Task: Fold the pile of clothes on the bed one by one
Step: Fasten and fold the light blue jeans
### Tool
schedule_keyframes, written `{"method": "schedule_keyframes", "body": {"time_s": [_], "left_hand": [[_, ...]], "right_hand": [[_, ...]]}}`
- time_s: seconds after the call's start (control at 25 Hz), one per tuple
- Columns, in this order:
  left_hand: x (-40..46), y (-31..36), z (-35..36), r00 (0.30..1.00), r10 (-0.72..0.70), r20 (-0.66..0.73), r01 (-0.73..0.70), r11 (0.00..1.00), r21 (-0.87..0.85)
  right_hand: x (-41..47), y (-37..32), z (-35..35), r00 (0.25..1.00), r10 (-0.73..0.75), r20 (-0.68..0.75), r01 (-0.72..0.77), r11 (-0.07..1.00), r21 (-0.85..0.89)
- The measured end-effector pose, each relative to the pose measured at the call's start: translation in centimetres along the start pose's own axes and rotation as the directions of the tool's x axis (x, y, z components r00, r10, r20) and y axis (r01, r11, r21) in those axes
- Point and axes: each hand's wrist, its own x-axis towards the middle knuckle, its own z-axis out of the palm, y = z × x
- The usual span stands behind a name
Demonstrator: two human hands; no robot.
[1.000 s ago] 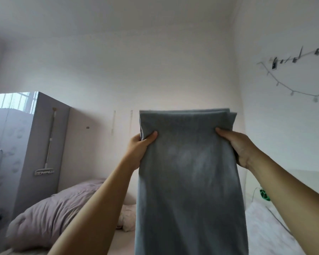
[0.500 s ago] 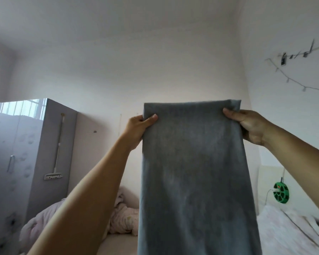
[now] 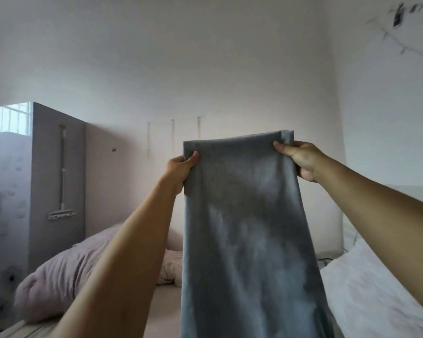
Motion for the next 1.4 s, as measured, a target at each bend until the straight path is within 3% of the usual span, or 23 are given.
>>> {"method": "schedule_keyframes", "body": {"time_s": [0.24,0.36,0.48,0.64,0.92,1.12,1.4], "left_hand": [[7.6,5.4,2.9,0.98,0.181,-0.084,-0.186,0.98,-0.064],[7.6,6.0,3.5,0.981,0.177,-0.081,-0.188,0.968,-0.168],[4.7,5.8,2.2,0.982,0.189,0.012,-0.186,0.974,-0.128],[-1.8,3.1,-0.7,0.991,0.042,0.129,-0.031,0.995,-0.09],[-18.0,-7.8,-4.2,0.939,-0.314,0.136,0.33,0.936,-0.118],[-30.4,-13.7,-5.5,0.902,-0.416,0.118,0.418,0.908,0.009],[-51.2,-21.2,-9.9,0.702,-0.711,0.045,0.708,0.703,0.063]], "right_hand": [[7.3,-4.3,1.2,0.954,-0.296,-0.051,0.298,0.954,0.025],[6.5,-4.9,1.2,0.94,-0.342,-0.024,0.342,0.939,0.038],[3.7,-4.5,0.0,0.947,-0.319,0.027,0.317,0.946,0.065],[-2.3,-2.0,-1.3,0.982,-0.146,0.122,0.144,0.989,0.024],[-16.4,7.4,-3.7,0.965,0.22,0.141,-0.218,0.975,-0.029],[-29.1,14.5,-5.9,0.867,0.483,0.119,-0.471,0.874,-0.12],[-49.5,22.7,-7.4,0.658,0.753,-0.001,-0.752,0.657,-0.048]]}}
